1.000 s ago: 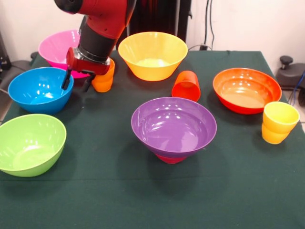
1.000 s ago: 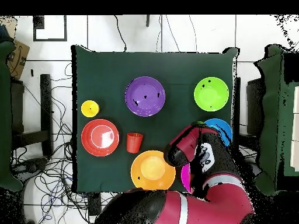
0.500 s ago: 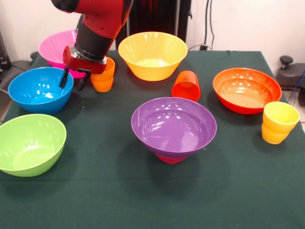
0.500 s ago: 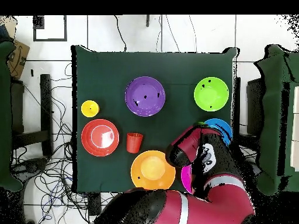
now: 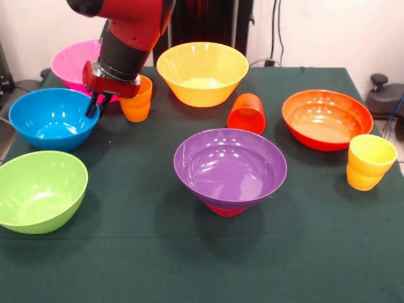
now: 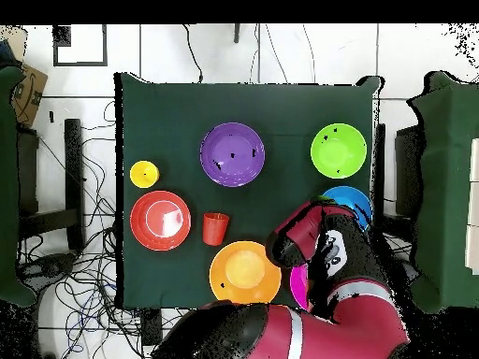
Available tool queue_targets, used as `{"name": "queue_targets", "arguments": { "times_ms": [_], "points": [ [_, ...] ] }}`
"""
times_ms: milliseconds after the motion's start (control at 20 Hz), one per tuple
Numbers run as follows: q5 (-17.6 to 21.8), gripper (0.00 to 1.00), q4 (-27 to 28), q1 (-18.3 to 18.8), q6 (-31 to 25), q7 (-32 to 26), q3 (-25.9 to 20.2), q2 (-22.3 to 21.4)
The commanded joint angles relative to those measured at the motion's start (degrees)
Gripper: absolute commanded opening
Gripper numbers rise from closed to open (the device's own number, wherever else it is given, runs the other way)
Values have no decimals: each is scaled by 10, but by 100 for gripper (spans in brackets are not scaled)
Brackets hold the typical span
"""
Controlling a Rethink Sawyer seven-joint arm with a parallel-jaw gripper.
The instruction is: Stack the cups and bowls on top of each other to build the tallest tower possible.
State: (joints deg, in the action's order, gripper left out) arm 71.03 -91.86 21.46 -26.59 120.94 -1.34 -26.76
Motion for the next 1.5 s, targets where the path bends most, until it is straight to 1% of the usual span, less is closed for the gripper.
{"name": "queue_targets", "arguments": {
  "times_ms": [50, 200, 300, 350, 500, 600, 800, 950, 1100, 1250, 1500],
  "points": [
    [12, 0, 28, 5, -18, -163, -44, 8],
    [18, 0, 31, 1, -17, -159, -40, 9],
    [17, 0, 30, -1, -20, -166, -40, 1],
    [19, 0, 30, -4, -17, -161, -38, -3],
    [28, 0, 20, -18, -5, -147, -28, -27],
    [23, 0, 0, -16, 9, -150, -28, -58],
    [-11, 0, -41, -6, -3, -192, -37, -113],
    [-53, 0, -84, 13, -22, -240, -57, -165],
    [-86, 0, -116, 26, -40, -275, -73, -207],
    [-110, 0, -135, 28, -57, -292, -82, -237],
    [-139, 0, -154, 43, -68, -318, -99, -259]
  ]
}}
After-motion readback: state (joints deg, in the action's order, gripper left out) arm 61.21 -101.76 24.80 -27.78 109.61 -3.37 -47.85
